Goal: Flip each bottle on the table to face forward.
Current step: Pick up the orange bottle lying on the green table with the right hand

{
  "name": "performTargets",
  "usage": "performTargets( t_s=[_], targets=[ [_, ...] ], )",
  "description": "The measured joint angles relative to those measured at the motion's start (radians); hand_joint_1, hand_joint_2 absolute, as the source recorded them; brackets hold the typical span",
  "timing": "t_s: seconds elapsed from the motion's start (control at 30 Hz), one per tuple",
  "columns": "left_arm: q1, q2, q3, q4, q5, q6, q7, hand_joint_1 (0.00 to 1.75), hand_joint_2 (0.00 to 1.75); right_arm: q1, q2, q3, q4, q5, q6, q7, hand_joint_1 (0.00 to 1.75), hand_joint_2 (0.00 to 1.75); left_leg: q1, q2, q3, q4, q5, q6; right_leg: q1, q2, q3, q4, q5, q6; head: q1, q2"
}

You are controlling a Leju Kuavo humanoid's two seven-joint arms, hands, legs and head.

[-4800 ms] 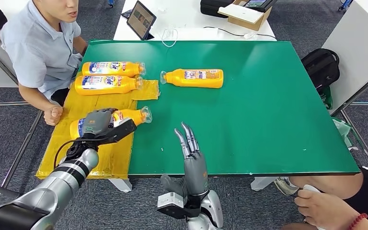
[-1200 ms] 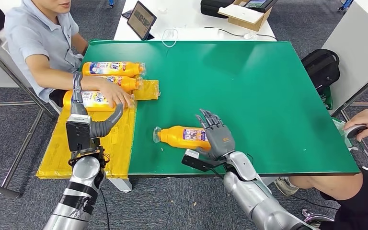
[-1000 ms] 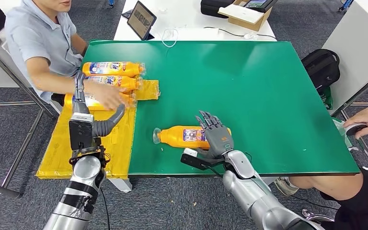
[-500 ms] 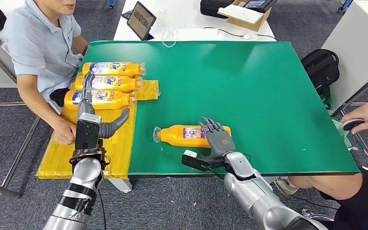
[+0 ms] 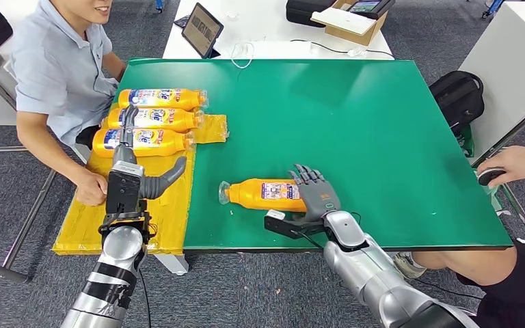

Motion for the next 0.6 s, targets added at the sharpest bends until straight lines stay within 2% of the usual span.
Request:
performTargets(
  t_s=[0.2,0.43,0.47,0.57,0.6],
  targets=[
    [0.001,0.001,0.000,0.000,0.002,-0.006,0.000,0.00,1.75,-0.024,-0.009,0.000,0.025,0.012,0.025,0.035,0.00,1.75,0.000,0.000,0.000,0.000,0.000,0.000,0.000,0.000,0.000,0.000,0.000,0.000,0.000,0.000],
    [0.001,0.003,0.000,0.000,0.006,-0.010,0.000,0.00,1.75,-0.056,-0.011,-0.007,0.064,-0.006,0.078,0.028,0.00,1.75,0.000,0.000,0.003,0.000,0.000,0.000,0.000,0.000,0.003,0.000,0.000,0.000,0.000,0.000],
    [0.001,0.003,0.000,0.000,0.006,-0.011,0.000,0.00,1.75,-0.058,-0.011,-0.008,0.067,-0.006,0.078,0.027,0.25,1.75,0.000,0.000,0.003,0.000,0.000,0.000,0.000,0.000,0.003,0.000,0.000,0.000,0.000,0.000],
    [0.001,0.003,0.000,0.000,0.010,-0.013,0.000,0.00,1.75,-0.061,-0.012,-0.009,0.075,-0.016,0.093,0.020,1.48,1.75,0.000,0.000,0.004,0.000,0.000,0.000,0.000,0.000,0.004,0.000,0.000,0.000,0.000,0.000],
    [0.001,0.003,0.000,0.000,0.013,-0.014,-0.001,0.00,1.75,-0.062,-0.012,-0.011,0.078,-0.025,0.105,0.012,1.57,1.75,0.000,0.000,0.005,0.000,0.000,0.000,0.000,0.000,0.004,0.000,0.000,0.000,0.000,0.000]
  ],
)
